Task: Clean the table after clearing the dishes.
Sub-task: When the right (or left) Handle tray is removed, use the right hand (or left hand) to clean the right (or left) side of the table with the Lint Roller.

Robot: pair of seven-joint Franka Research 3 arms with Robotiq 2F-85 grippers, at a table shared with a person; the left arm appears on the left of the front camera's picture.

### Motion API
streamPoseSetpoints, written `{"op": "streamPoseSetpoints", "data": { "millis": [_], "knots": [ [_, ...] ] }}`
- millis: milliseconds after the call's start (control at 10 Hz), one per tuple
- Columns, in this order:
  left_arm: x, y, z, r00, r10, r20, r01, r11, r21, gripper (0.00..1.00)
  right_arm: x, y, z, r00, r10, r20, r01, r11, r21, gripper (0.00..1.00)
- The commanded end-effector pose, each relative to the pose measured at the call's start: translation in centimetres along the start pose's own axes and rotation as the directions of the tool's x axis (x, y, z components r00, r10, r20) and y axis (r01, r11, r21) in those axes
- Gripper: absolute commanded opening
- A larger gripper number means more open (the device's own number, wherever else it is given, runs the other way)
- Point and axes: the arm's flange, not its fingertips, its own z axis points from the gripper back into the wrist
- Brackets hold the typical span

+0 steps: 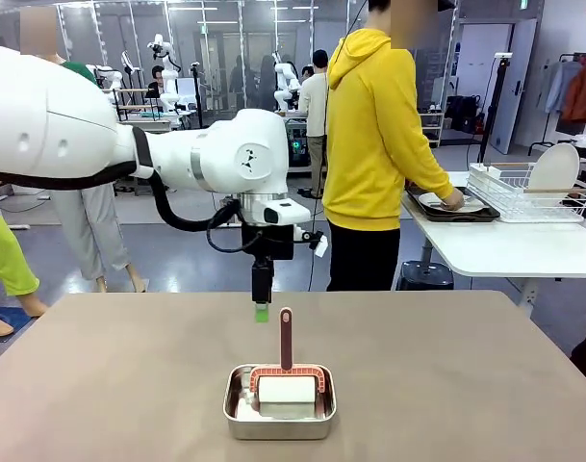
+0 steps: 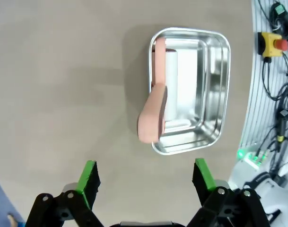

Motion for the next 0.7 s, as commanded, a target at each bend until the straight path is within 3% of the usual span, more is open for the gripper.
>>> {"op": "streamPoseSetpoints", "data": {
  "millis": [0, 600],
  "knots": [
    [1.2, 0.0, 0.1, 0.999, 0.038, 0.005, -0.038, 0.999, -0.039, 1.00, -0.4, 0.4, 0.1, 1.000, -0.003, 0.006, 0.002, 1.000, 0.010, 1.00],
    [3.4, -1.1, -3.7, 1.000, 0.019, 0.016, -0.018, 0.996, -0.085, 1.00, -0.4, 0.4, 0.1, 1.000, -0.003, 0.006, 0.002, 1.000, 0.010, 1.00]
  ]
}}
